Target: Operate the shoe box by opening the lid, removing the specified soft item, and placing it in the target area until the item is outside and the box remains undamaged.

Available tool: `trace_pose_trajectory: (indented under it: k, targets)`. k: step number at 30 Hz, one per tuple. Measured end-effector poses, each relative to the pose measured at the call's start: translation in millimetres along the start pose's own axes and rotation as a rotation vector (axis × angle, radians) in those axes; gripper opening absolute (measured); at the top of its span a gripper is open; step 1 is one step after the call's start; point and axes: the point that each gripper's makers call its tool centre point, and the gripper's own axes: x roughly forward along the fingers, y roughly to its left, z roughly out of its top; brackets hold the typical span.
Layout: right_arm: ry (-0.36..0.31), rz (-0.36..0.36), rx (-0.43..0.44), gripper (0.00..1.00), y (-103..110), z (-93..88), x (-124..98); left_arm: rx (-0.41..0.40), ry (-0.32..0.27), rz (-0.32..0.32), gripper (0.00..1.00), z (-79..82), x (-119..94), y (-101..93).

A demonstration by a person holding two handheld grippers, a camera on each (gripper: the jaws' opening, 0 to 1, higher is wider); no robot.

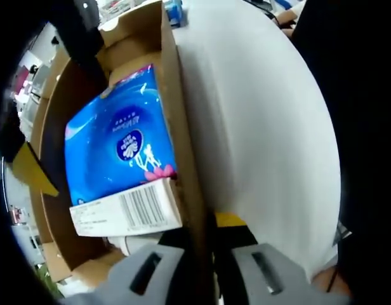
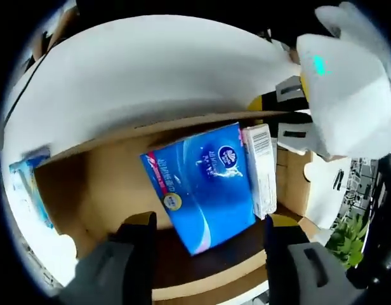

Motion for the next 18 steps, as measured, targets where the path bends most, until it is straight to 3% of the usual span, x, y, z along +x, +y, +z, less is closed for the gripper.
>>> trace_pose_trajectory:
  k: [6,10,18]
  targets:
    - [-0.022,0.024,-0.028,0.66,4,4.2,18,0.002,0.002,0.001,0.04,0.2,1,-0.3]
    - [-0.032,0.033,-0.032,0.7,3,5.0,26,0.008,0.006,0.003,0.04,0.2,1,-0.3]
    - [-0.039,0.057,-0.059,0.7,6,7.0,29,0.006,0.005,0.003,0.04,-0.2,0,0.4]
